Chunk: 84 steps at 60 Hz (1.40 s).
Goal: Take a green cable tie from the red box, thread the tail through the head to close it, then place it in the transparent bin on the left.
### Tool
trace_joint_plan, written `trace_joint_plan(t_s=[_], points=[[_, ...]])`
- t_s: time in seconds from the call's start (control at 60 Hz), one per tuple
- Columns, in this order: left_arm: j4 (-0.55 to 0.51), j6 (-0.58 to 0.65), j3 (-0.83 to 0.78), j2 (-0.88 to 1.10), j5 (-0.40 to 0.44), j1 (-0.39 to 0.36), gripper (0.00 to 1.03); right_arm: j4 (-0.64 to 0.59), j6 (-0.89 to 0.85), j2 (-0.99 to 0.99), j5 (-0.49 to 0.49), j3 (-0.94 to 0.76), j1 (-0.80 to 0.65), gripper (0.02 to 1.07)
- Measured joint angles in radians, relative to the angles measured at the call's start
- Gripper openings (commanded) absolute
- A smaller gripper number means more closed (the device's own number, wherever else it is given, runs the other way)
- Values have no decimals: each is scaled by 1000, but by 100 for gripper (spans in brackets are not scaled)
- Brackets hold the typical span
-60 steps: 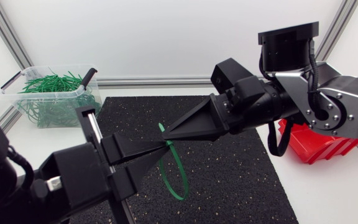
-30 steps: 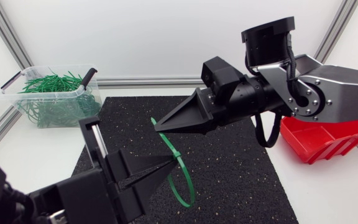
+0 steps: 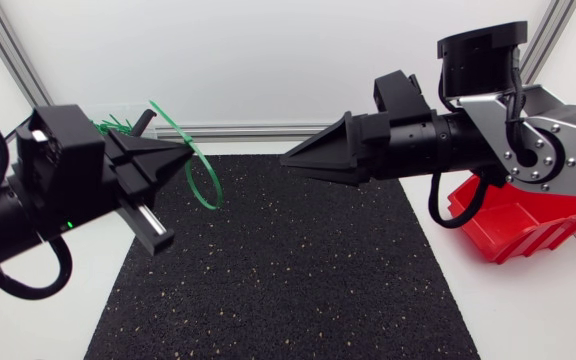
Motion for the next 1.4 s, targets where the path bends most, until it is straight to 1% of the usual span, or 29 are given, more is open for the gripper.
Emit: trace_joint_plan(t_s=[0.1, 0.167, 0.267, 0.35, 0.417, 0.483, 0.567, 0.65, 0.683, 0.733, 0.767, 0.783, 0.8, 0.817, 0.833, 0.867, 0.917, 1.05, 1.15, 1.25, 1.4], points=[[8, -32, 83, 61, 73, 210, 4, -1, -124, 0, 168, -10, -2, 103], [8, -54, 147, 123, 119, 328, 4, 14, -197, 0, 272, -21, -2, 103], [8, -81, 245, 233, 158, 484, 4, 37, -266, 0, 359, -39, -6, 103], [8, -99, 327, 333, 172, 589, 4, 58, -311, 0, 418, -52, -7, 103], [12, -113, 394, 412, 173, 650, 4, 60, -331, -6, 436, -64, -12, 103], [13, -126, 453, 488, 172, 690, 4, 59, -345, -19, 451, -73, -14, 103], [-15, -136, 531, 588, 169, 715, 4, 59, -364, -43, 461, -83, -19, 103], [-16, -136, 578, 679, 125, 716, 4, 51, -371, -69, 465, -89, -21, 103], [-32, -136, 599, 716, 116, 716, 9, 42, -377, -78, 465, -90, -24, 103], [-42, -137, 620, 764, 92, 715, 26, 27, -387, -91, 466, -93, -29, 103], [-38, -137, 629, 796, 61, 712, 43, 14, -391, -100, 467, -96, -35, 103], [-39, -137, 633, 808, 50, 711, 57, 5, -394, -105, 468, -97, -38, 103], [-39, -137, 636, 819, 39, 711, 69, -5, -397, -109, 468, -98, -41, 103], [-42, -136, 639, 830, 32, 710, 79, -11, -401, -115, 468, -101, -44, 103], [-45, -137, 641, 842, 23, 710, 92, -21, -407, -121, 468, -103, -48, 103], [-56, -137, 644, 856, 6, 710, 100, -37, -414, -134, 468, -106, -56, 103], [-72, -136, 644, 865, -14, 707, 100, -56, -426, -155, 469, -113, -72, 103], [-66, -136, 621, 826, -20, 705, 100, -86, -473, -215, 473, -122, -139, 103], [-58, -136, 557, 732, -20, 704, 100, -100, -514, -247, 476, -122, -220, 103], [-28, -136, 476, 624, -20, 703, 100, -100, -555, -265, 476, -127, -315, 103], [-15, -136, 357, 489, -20, 698, 100, -100, -628, -317, 477, -176, -442, 103]])
